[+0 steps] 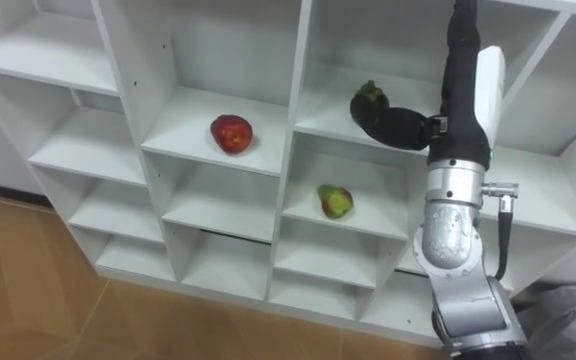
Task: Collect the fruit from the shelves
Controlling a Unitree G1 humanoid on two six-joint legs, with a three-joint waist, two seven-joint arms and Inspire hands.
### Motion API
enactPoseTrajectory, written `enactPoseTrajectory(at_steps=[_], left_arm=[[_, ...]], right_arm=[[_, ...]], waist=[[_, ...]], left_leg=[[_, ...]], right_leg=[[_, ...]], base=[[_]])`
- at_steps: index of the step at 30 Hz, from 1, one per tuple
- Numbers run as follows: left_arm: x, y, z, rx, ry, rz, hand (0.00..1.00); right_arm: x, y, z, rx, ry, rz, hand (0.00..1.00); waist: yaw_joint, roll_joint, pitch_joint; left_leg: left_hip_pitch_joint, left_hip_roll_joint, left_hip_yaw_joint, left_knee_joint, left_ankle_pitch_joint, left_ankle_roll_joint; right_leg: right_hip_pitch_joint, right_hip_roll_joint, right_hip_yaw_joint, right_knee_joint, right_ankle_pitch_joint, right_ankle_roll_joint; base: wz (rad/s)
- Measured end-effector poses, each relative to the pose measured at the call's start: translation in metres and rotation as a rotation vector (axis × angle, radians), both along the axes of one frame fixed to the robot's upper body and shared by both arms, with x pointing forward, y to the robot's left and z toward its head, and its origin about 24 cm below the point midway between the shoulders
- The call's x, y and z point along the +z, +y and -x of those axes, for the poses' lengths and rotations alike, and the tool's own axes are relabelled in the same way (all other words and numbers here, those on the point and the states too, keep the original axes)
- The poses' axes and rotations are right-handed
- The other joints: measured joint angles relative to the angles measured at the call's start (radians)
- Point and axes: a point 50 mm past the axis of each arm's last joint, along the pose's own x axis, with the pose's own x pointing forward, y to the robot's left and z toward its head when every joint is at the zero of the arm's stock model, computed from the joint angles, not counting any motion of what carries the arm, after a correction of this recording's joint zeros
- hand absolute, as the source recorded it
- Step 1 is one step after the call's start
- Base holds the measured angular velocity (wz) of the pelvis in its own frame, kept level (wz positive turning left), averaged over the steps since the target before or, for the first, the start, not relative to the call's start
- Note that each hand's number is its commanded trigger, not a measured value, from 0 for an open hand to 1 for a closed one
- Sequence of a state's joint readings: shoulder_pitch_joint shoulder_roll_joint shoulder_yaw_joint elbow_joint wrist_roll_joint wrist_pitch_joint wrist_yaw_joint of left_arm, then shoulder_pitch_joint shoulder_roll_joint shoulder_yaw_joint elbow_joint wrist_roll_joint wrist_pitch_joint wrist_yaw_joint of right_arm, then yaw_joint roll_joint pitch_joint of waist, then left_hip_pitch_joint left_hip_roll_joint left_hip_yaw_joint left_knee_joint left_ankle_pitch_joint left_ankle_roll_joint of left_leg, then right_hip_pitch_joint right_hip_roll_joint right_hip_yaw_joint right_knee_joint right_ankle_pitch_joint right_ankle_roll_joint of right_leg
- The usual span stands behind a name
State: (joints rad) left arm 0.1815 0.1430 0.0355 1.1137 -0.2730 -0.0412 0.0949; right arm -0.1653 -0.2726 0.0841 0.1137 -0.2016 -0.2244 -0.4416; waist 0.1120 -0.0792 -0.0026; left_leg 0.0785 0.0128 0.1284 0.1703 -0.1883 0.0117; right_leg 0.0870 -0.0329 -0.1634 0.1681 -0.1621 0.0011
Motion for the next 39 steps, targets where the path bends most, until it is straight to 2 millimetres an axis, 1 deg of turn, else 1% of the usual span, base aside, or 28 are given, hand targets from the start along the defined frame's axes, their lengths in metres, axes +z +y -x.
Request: enactPoseTrajectory(at_steps=[6, 9, 11, 12, 13, 15, 17, 19, 24, 27, 33, 34, 35, 39], left_arm=[[0.000, 0.000, 0.001, 0.008, 0.000, -0.005, 1.00], [0.000, -0.001, 0.001, -0.003, 0.005, -0.014, 1.00], [0.000, -0.003, 0.001, 0.000, 0.007, -0.015, 1.00], [-0.001, -0.004, 0.001, 0.000, 0.007, -0.014, 1.00], [-0.001, -0.004, 0.001, 0.001, 0.007, -0.012, 1.00], [-0.001, -0.005, 0.002, 0.002, 0.008, -0.010, 1.00], [-0.001, -0.005, 0.001, 0.001, 0.006, -0.011, 1.00], [-0.001, -0.006, 0.000, 0.004, 0.002, -0.005, 1.00], [-0.002, -0.009, 0.000, -0.005, 0.001, 0.005, 1.00], [-0.002, -0.010, -0.001, -0.011, 0.001, 0.008, 1.00], [-0.002, -0.010, 0.002, -0.007, 0.005, 0.009, 1.00], [-0.002, -0.010, 0.002, -0.007, 0.005, 0.009, 1.00], [-0.002, -0.011, 0.001, -0.007, 0.004, 0.009, 1.00], [-0.002, -0.011, 0.001, -0.002, 0.004, 0.003, 1.00]], right_arm=[[-0.002, 0.003, 0.005, 0.027, 0.020, -0.018, 0.00], [-0.019, 0.006, 0.013, 0.043, 0.126, -0.047, 0.00], [-0.025, 0.009, 0.015, 0.044, 0.154, -0.066, 0.00], [-0.027, 0.010, 0.017, 0.047, 0.159, -0.074, 0.00], [-0.027, 0.011, 0.018, 0.048, 0.157, -0.079, 0.00], [-0.023, 0.013, 0.018, 0.056, 0.142, -0.093, 0.00], [-0.022, 0.014, 0.018, 0.059, 0.134, -0.095, 0.00], [-0.022, 0.015, 0.019, 0.067, 0.139, -0.096, 0.00], [-0.029, 0.026, 0.019, 0.116, 0.189, -0.093, 0.00], [-0.032, 0.027, 0.020, 0.127, 0.213, -0.094, 0.00], [-0.034, 0.030, 0.020, 0.135, 0.225, -0.109, 0.00], [-0.034, 0.030, 0.020, 0.135, 0.225, -0.109, 0.00], [-0.034, 0.030, 0.020, 0.134, 0.225, -0.112, 0.00], [-0.034, 0.027, 0.020, 0.133, 0.229, -0.228, 0.00]], waist=[[-0.008, 0.003, 0.0012], [-0.011, 0.006, 0.0030], [-0.014, 0.012, 0.0041], [-0.019, 0.015, 0.0023], [-0.021, 0.016, 0.0008], [-0.025, 0.024, 0.0042], [-0.031, 0.029, 0.0029], [-0.032, 0.028, 0.0024], [-0.036, 0.016, -0.0050], [-0.036, 0.014, -0.0066], [-0.034, 0.017, -0.0046], [-0.035, 0.020, -0.0023], [-0.034, 0.019, -0.0031], [-0.031, 0.019, -0.0009]], left_leg=[[-0.003, 0.000, 0.000, 0.000, 0.000, 0.000], [-0.003, -0.001, 0.002, -0.001, 0.000, 0.000], [-0.005, -0.002, 0.003, -0.003, 0.000, 0.000], [-0.007, -0.002, 0.003, -0.005, 0.000, 0.000], [-0.010, -0.002, 0.003, -0.006, 0.000, 0.000], [-0.014, -0.002, 0.002, -0.007, 0.000, 0.000], [-0.015, 0.000, 0.002, -0.011, 0.000, 0.000], [-0.015, 0.000, 0.002, -0.015, 0.000, 0.000], [-0.018, -0.001, 0.003, -0.018, 0.000, 0.000], [-0.018, -0.001, 0.003, -0.019, 0.000, 0.000], [-0.021, -0.001, 0.003, -0.018, 0.000, 0.000], [-0.022, -0.001, 0.003, -0.018, 0.000, 0.000], [-0.022, -0.001, 0.003, -0.018, 0.000, 0.000], [-0.021, -0.001, 0.002, -0.018, 0.000, 0.000]], right_leg=[[0.001, 0.000, -0.002, -0.002, -0.001, 0.001], [-0.004, 0.000, -0.001, -0.004, -0.001, 0.002], [-0.005, 0.000, 0.000, -0.009, -0.001, 0.002], [-0.004, 0.000, -0.001, -0.013, 0.000, 0.002], [-0.003, 0.000, -0.002, -0.013, 0.000, 0.002], [-0.005, 0.000, -0.004, -0.013, 0.000, 0.002], [-0.008, 0.002, -0.004, -0.013, 0.000, 0.002], [-0.009, 0.003, -0.004, -0.014, 0.000, 0.002], [-0.018, 0.002, -0.002, -0.013, 0.000, 0.002], [-0.017, 0.001, -0.003, -0.013, 0.000, 0.002], [-0.016, 0.001, -0.003, -0.012, 0.000, 0.002], [-0.016, 0.001, -0.003, -0.012, 0.000, 0.002], [-0.017, 0.001, -0.004, -0.012, 0.000, 0.002], [-0.017, 0.001, -0.006, -0.011, 0.000, 0.002]], base=[[0.00], [0.00], [0.00], [0.00], [0.00], [0.00], [0.00], [0.00], [0.00], [0.00], [0.00], [0.00], [0.00], [0.00]])
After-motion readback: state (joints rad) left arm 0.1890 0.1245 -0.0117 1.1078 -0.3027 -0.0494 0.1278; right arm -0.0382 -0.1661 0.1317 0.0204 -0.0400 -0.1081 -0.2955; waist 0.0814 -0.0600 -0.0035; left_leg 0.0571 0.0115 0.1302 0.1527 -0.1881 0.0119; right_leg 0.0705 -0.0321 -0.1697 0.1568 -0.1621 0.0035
